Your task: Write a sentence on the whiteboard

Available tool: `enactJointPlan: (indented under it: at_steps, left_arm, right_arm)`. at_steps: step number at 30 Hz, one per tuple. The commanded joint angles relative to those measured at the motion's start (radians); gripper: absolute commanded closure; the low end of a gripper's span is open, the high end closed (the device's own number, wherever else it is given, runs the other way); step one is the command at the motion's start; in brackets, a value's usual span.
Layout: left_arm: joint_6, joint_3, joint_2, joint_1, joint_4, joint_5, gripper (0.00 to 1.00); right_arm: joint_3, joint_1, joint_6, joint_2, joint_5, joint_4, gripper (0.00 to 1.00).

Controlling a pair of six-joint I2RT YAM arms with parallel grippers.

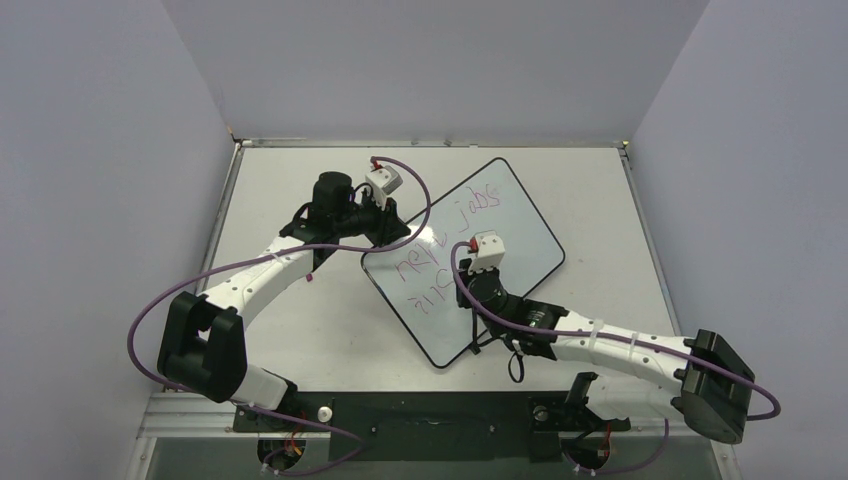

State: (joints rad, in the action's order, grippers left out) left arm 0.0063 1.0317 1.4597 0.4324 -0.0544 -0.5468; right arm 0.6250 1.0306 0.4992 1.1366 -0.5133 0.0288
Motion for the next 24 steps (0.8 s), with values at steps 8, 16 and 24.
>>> enactJointPlan:
  at_steps: [8, 16, 24]
  left_arm:
    - [0.056, 0.006, -0.016, -0.003, 0.040, 0.024, 1.00]
    - [0.056, 0.005, -0.020, -0.003, 0.039, 0.024, 1.00]
    - [0.056, 0.005, -0.017, -0.003, 0.039, 0.023, 1.00]
  right_arm:
    - [0.098, -0.024, -0.072, -0.033, -0.053, -0.010, 1.00]
    - [0.121, -0.056, -0.077, 0.020, -0.033, 0.016, 1.00]
    - [0.140, -0.069, -0.084, 0.062, -0.002, 0.037, 1.00]
